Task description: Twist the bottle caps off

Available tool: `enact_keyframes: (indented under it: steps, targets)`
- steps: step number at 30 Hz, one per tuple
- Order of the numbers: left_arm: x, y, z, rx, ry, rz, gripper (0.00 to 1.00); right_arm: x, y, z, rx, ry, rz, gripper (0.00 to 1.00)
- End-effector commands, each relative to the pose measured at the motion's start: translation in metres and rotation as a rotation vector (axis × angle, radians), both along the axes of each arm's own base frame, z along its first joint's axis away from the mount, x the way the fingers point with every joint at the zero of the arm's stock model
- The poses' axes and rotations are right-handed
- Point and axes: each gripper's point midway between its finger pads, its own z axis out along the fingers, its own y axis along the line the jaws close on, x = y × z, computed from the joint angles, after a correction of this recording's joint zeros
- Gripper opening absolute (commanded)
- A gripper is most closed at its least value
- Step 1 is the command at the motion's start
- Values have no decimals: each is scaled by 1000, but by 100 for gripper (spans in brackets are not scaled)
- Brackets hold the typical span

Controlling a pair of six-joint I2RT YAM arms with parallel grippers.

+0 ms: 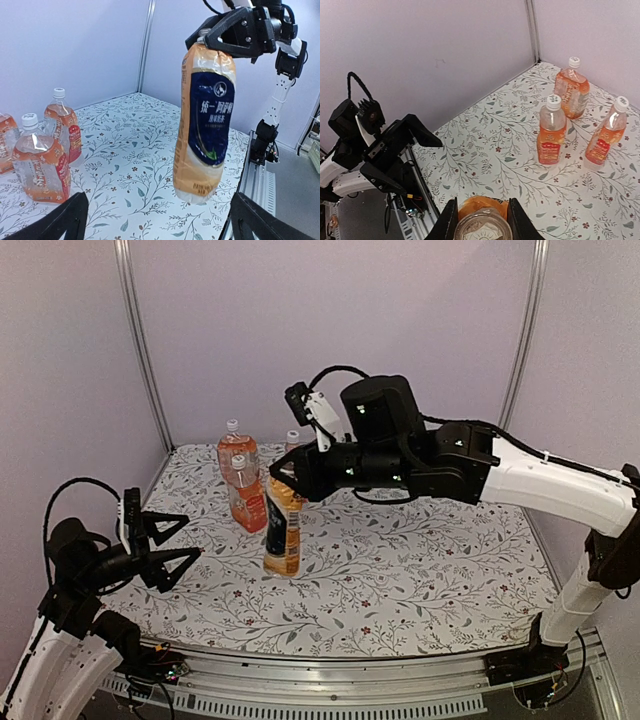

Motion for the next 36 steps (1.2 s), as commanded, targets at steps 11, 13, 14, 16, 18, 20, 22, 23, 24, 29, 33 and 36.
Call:
enact_keyframes:
  steps: [11,13,14,16,18,20,22,23,24,29,33,36]
  targets:
    - [12,9,-3,14,-1,71,99,228,-206,-36,-283,-341,-732,0]
    - [15,10,-4,17,4,79,100,251,-213,-43,-285,-359,-746,0]
    - [16,11,-5,19,8,82,100,262,-217,-46,-281,-356,-755,0]
    - [17,11,-6,21,11,86,99,282,-221,-64,-283,-329,-764,0]
    - [18,12,-7,22,17,90,100,297,-224,-87,-299,-288,-775,0]
    - [19,12,-8,23,19,91,99,307,-225,-97,-267,-267,-798,0]
    - [20,12,-9,24,23,92,99,312,-223,-111,-269,-252,-800,0]
    - [20,12,-9,24,24,91,100,314,-222,-118,-278,-246,-795,0]
    - [21,12,-10,25,24,92,100,315,-220,-124,-281,-239,-790,0]
    - [22,12,-11,23,31,95,100,319,-219,-150,-242,-171,-792,0]
    - [21,12,-10,22,30,94,100,318,-217,-155,-204,-142,-789,0]
    - [21,12,-10,22,29,94,100,317,-216,-157,-205,-138,-784,0]
